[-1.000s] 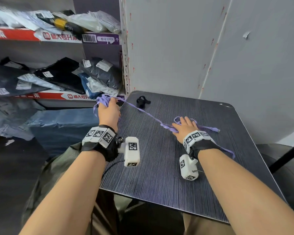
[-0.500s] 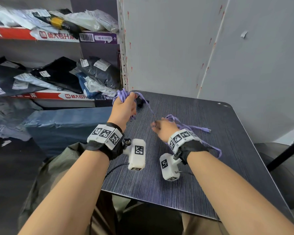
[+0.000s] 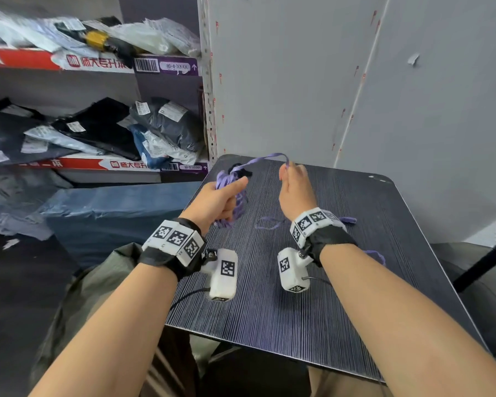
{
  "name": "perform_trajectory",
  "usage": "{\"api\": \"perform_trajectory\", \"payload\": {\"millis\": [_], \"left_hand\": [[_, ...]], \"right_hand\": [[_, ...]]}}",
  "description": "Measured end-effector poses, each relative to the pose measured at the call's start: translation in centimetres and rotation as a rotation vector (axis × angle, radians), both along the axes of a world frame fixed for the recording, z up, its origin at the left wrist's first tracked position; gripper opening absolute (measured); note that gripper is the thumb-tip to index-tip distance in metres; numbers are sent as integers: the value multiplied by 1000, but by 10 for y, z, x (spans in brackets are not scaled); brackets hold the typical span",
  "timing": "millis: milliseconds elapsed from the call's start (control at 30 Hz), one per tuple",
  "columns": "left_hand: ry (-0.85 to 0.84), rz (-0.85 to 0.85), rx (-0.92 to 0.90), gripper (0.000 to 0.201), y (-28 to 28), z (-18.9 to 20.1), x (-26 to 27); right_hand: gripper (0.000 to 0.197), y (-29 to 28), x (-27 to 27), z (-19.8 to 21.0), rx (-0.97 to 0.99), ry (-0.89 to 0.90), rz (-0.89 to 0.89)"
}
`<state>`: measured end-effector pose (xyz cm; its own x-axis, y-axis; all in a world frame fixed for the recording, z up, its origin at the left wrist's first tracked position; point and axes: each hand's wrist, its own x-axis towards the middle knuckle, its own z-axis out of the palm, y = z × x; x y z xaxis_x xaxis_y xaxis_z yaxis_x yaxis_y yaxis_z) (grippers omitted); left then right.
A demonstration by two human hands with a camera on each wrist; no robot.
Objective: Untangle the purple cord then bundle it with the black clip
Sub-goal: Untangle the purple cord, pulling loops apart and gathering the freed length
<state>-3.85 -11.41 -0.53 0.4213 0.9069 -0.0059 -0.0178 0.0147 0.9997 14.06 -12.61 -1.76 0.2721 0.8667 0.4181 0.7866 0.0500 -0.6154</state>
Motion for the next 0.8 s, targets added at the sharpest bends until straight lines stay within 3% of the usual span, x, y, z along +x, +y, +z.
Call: {"api": "perform_trajectory", "payload": {"millis": [100,200,300,400,500,600,700,800], "left_hand": [[-10,-94,-39,48,-3,3,1],[-43,-209,-71,48,-9,12,0],[-134,-333,-121,51,-12,20,-2],[-268,-345,-142,54,-7,21,-5],[-453,-236,-85,42,5,17,-4],[-517,-39,-26,27,15,15,-2],[-418,99,61,34,23,9,5],[-165,255,207,34,30,0,9]], "right_hand": [[20,9,-1,3,-114,-161,-39],[29,10,-2,0,-332,-363,-1],[33,2,-10,-1,-486,-572,86],[31,-2,-25,0,-544,-718,148],[39,-1,-39,-2,-600,-879,264],[31,3,-44,-3,-575,-965,361],[33,1,-45,1,-560,-999,426],[36,-6,-41,-2,-299,-981,457]]}}
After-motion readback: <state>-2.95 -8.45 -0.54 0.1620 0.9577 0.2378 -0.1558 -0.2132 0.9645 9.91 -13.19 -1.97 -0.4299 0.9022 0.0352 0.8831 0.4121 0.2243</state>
